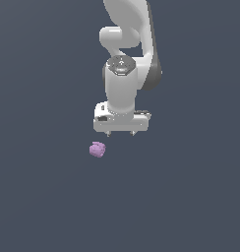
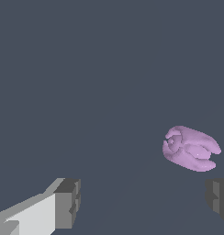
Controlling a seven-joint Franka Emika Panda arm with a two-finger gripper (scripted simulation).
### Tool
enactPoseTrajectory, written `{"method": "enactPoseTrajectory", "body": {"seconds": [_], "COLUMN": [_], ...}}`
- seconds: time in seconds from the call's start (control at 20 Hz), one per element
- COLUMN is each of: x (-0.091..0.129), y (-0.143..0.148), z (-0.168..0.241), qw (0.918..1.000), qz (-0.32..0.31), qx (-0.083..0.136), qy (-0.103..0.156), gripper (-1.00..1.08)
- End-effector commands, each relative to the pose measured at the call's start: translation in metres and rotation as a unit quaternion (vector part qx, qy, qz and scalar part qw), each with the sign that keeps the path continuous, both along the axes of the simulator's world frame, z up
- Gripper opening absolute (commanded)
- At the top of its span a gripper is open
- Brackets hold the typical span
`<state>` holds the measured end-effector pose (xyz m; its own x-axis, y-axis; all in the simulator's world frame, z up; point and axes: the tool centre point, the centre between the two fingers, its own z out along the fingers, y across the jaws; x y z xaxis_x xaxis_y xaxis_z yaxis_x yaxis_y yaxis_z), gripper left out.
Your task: Pick up the object and move it to a goal position.
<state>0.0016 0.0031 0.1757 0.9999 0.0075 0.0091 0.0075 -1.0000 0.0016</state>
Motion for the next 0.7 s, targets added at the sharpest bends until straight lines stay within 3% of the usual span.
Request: {"method": "enactPoseTrajectory", "body": {"seconds": [0.0,0.45,0.65], "x": [0.0,-0.007,-0.007], "y": [0.0,0.024,0.022], "z": [0.0,0.008,0.007], "qw": [1.0,0.9998,0.9999], "qz": [0.0,0.015,0.012], "qx": [0.0,0.01,0.01], "qy": [0.0,0.007,0.006], "gripper": [1.0,1.0,1.0]}}
